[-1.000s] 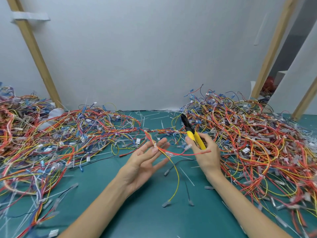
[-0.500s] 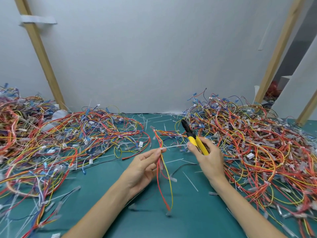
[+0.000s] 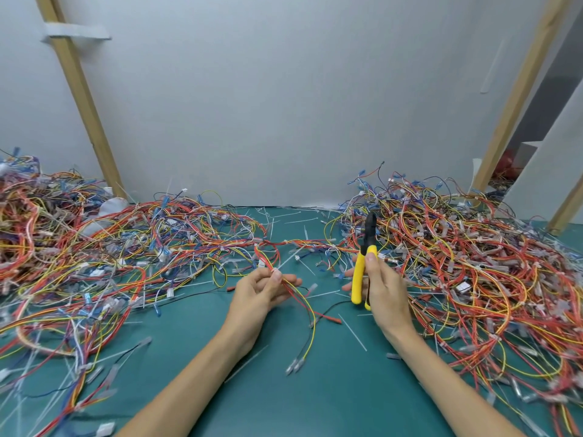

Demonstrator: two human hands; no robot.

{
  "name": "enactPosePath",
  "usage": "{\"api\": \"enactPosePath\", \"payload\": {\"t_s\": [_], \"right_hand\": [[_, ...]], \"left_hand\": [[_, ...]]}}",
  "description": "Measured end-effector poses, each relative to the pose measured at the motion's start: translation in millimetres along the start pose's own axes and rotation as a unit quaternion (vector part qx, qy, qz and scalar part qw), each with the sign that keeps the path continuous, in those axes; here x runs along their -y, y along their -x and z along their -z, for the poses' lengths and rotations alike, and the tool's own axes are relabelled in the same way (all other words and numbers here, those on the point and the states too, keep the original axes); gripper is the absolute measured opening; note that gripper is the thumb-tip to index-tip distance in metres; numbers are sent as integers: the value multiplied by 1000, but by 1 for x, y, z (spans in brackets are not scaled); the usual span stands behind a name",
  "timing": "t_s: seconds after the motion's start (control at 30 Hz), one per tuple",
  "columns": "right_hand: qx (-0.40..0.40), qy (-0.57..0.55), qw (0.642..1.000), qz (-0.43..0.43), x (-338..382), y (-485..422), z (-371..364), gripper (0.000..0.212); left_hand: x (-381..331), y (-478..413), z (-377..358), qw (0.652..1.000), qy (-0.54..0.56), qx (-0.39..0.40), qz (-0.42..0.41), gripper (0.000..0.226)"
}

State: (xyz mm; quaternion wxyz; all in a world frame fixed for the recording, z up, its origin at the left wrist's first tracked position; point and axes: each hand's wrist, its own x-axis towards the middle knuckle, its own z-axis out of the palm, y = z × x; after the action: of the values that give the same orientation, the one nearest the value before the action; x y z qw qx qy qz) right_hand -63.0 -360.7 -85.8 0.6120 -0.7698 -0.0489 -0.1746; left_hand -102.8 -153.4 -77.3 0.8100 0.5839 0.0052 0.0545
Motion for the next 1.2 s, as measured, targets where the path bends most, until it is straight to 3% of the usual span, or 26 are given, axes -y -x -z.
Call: {"api": "enactPosePath", "payload": {"t_s": [0.23, 0.43, 0.73, 0.87, 0.97, 1.2], "right_hand": [[80, -74, 992, -61, 6, 2, -4, 60], [109, -88, 989, -53, 7, 5, -4, 60], [65, -18, 998, 3, 8, 6, 0, 41], [30, 65, 997, 9, 2, 2, 0, 33], [16, 126, 992, -10, -3, 0, 0, 34], [8, 138, 990, -12, -3, 0, 0, 36]], "left_hand": [[-4, -2, 3, 998, 56, 2, 24, 15], [-4, 0, 0, 1000, -21, -1, 14, 15], [1, -1, 2, 995, -97, 24, 0, 3], [2, -2, 3, 992, -123, 29, -2, 3], [1, 0, 1, 993, -111, 26, -1, 2], [0, 1, -1, 995, -99, 29, 1, 4]]}}
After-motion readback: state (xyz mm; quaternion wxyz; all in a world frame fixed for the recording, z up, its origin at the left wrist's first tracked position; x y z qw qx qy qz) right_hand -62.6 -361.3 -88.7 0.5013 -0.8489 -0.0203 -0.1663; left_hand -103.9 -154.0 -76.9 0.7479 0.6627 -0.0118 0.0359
